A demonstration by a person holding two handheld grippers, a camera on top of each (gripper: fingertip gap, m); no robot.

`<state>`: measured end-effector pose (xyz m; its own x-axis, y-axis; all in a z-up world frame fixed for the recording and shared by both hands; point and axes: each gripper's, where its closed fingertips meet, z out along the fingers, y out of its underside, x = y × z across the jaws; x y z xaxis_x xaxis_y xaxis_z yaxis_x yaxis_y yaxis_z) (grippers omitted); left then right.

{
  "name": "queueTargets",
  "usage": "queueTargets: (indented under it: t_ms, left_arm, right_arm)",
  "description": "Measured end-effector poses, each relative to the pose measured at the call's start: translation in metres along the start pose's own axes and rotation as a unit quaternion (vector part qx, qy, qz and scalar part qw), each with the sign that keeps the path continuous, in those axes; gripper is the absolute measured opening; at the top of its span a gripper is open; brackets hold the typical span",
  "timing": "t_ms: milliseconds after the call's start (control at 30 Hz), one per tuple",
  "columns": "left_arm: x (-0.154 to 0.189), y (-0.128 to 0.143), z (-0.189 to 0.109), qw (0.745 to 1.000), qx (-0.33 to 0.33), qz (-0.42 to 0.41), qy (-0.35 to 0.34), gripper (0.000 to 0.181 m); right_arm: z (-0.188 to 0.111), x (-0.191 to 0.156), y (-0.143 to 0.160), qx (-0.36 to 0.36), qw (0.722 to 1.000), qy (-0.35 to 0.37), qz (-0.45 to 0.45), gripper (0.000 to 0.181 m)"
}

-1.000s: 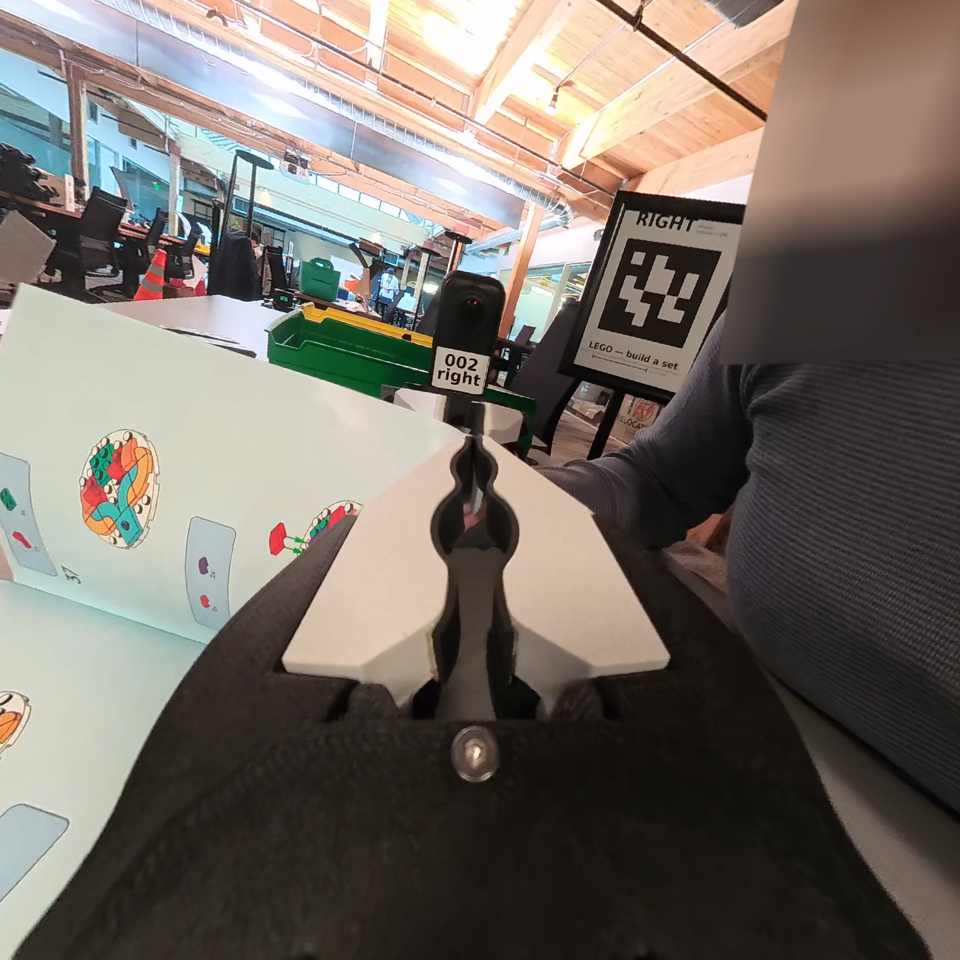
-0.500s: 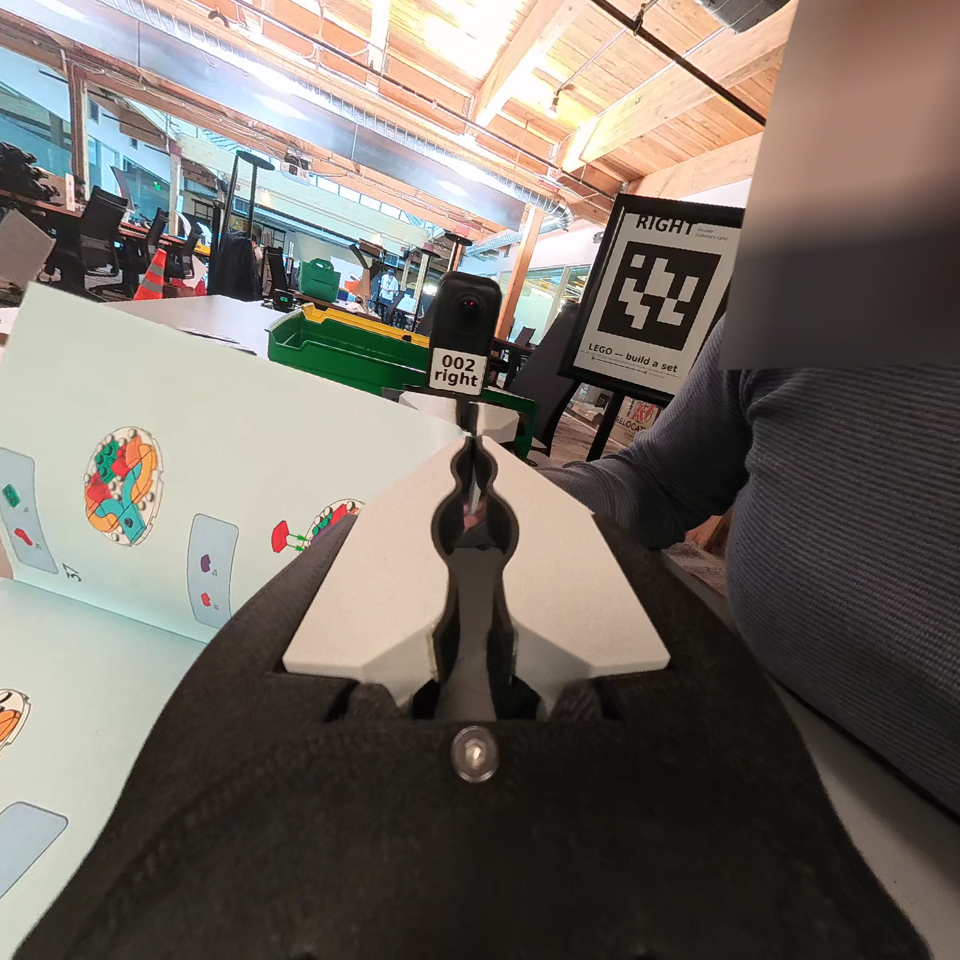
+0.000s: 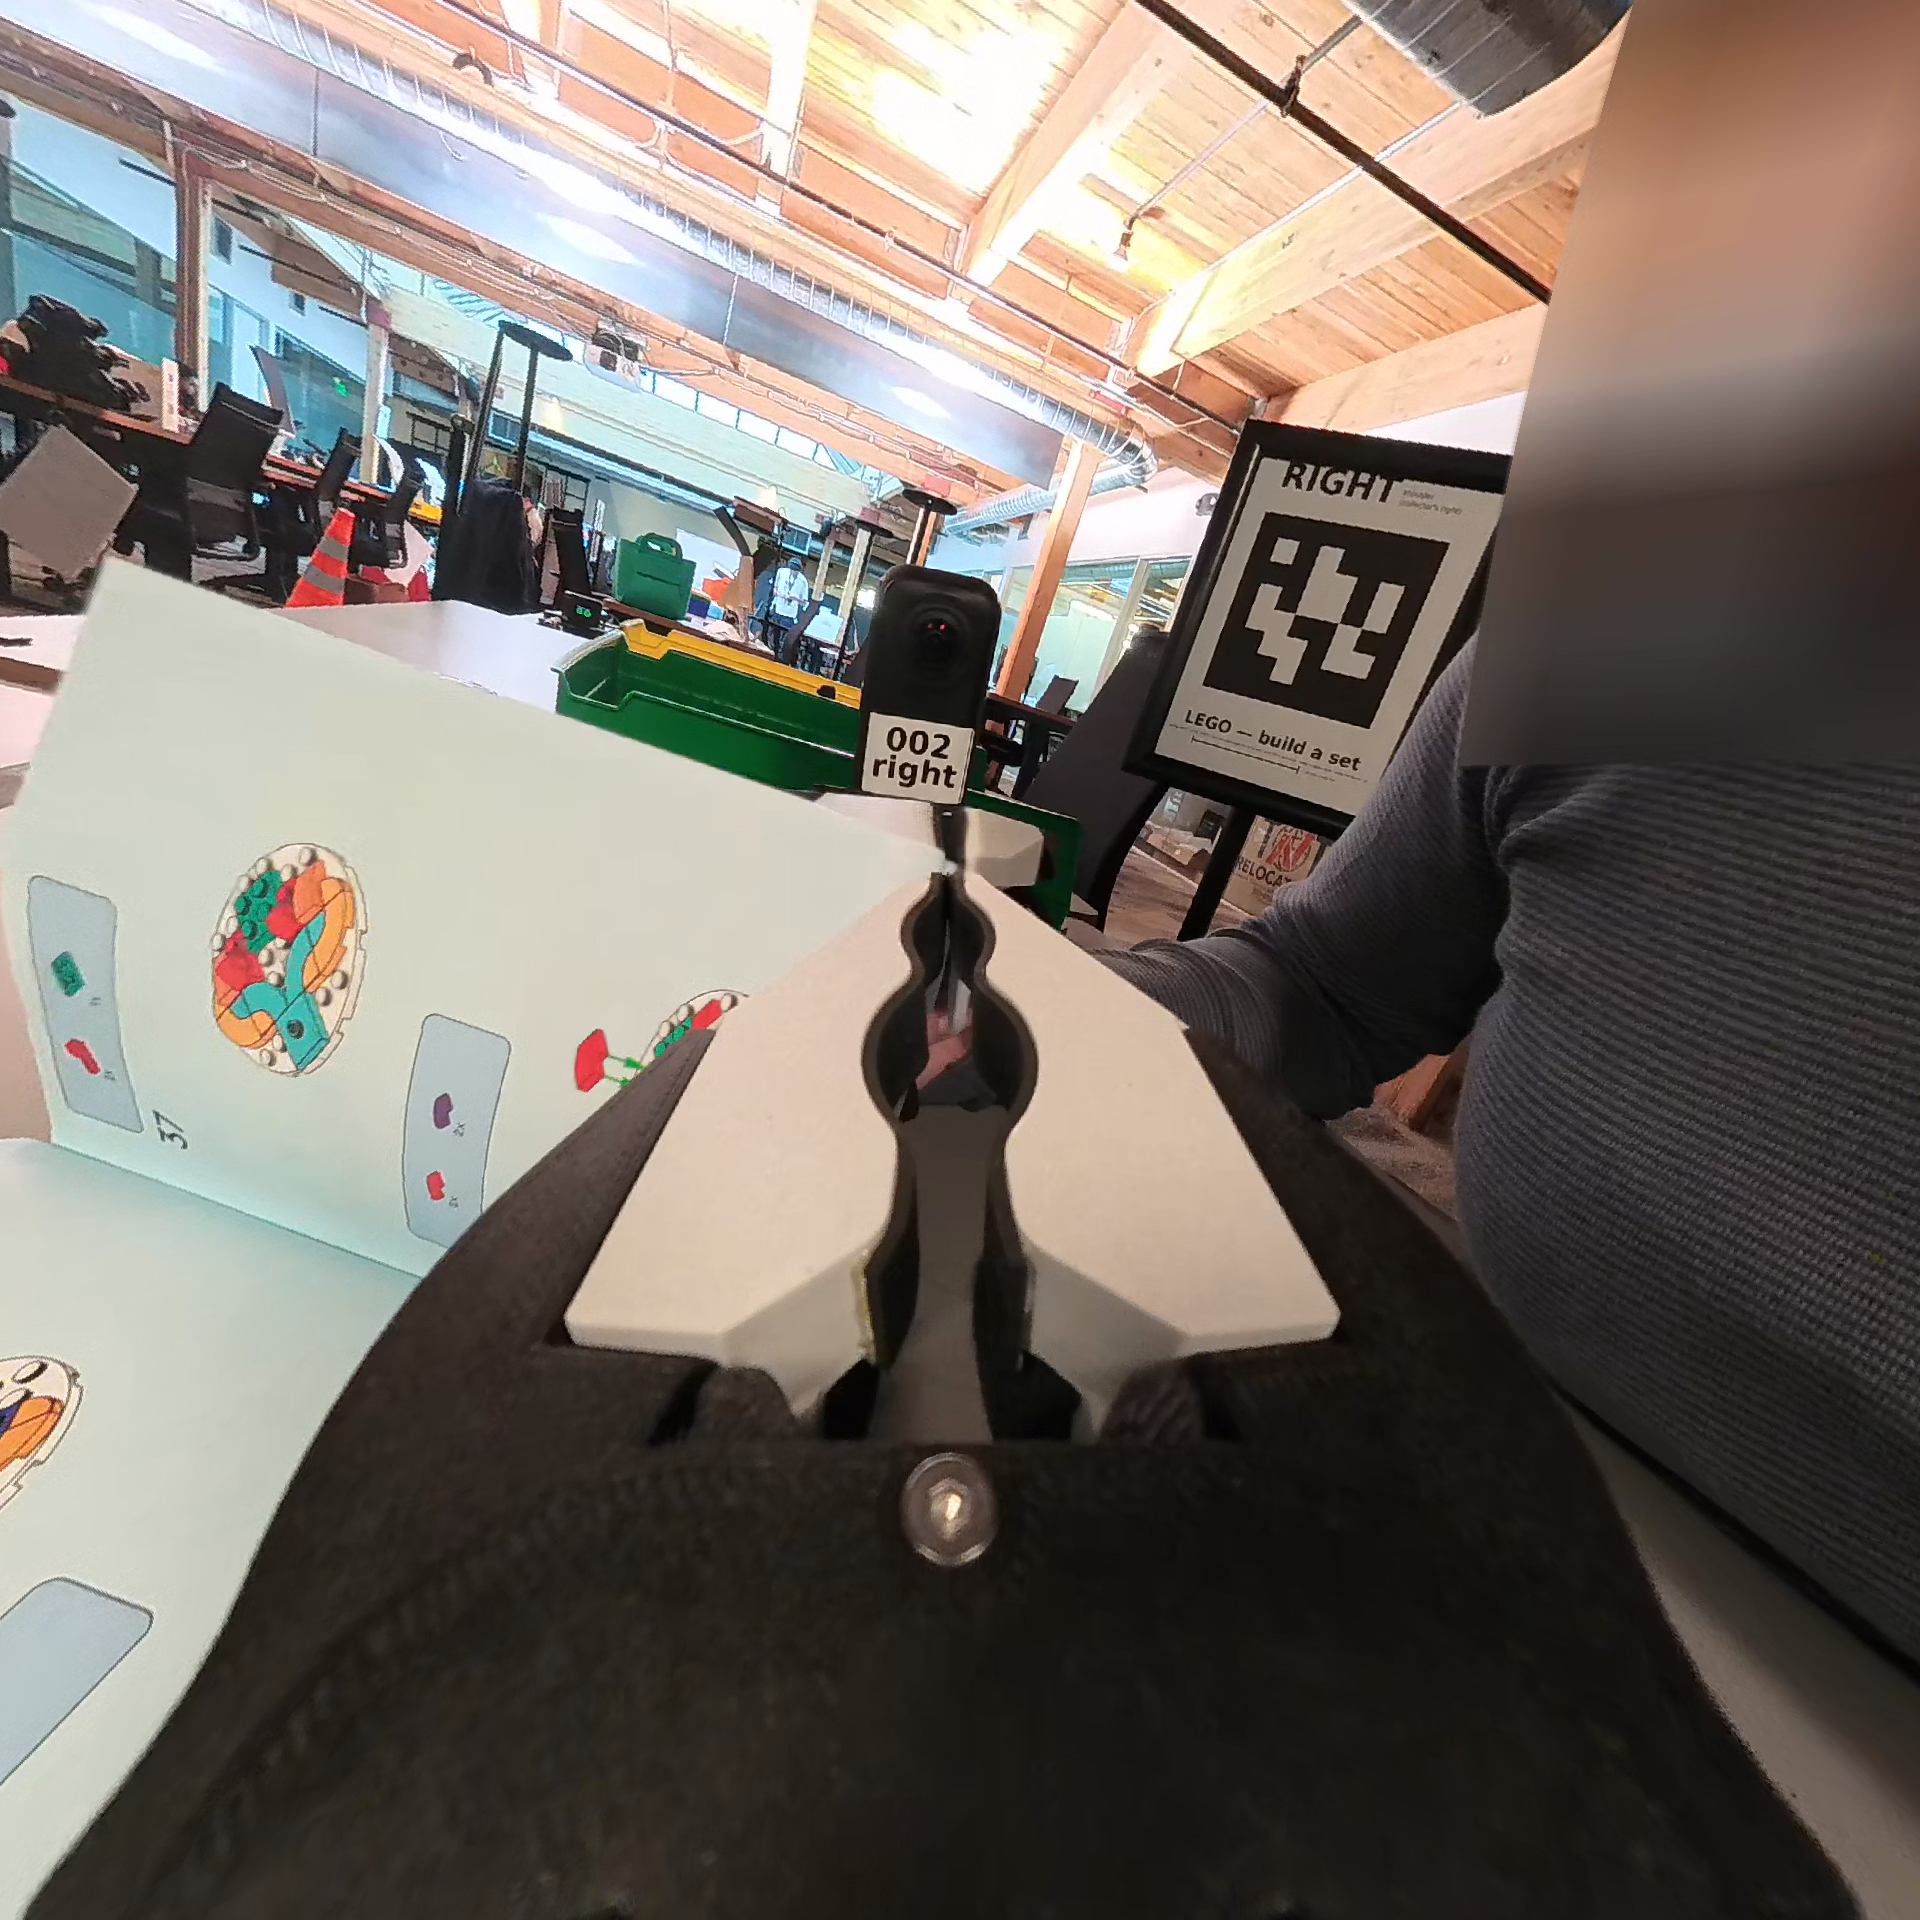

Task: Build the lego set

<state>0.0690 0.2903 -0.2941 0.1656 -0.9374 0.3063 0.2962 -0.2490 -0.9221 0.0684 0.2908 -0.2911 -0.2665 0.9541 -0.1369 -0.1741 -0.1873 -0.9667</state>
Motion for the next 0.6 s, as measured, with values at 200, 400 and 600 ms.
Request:
queueTargets:
  t_ms: [200, 400, 600]
  left_arm:
    - [-0.001, -0.001, 0.0, 1.0, 0.003, -0.006, -0.001, 0.0]
    - [-0.001, 0.0, 0.0, 1.0, 0.003, -0.013, 0.0, 0.0]
    - [-0.001, 0.0, 0.0, 1.0, 0.003, -0.017, 0.001, 0.0]
  right_arm:
    - [0.0, -0.003, 0.0, 0.004, 1.0, -0.013, 0.013, 0.0]
    - [0.0, -0.009, 0.0, 0.007, 0.999, -0.04, 0.032, 0.001]
    - [0.002, -0.01, 0.001, 0.005, 0.998, -0.043, 0.036, 0.001]
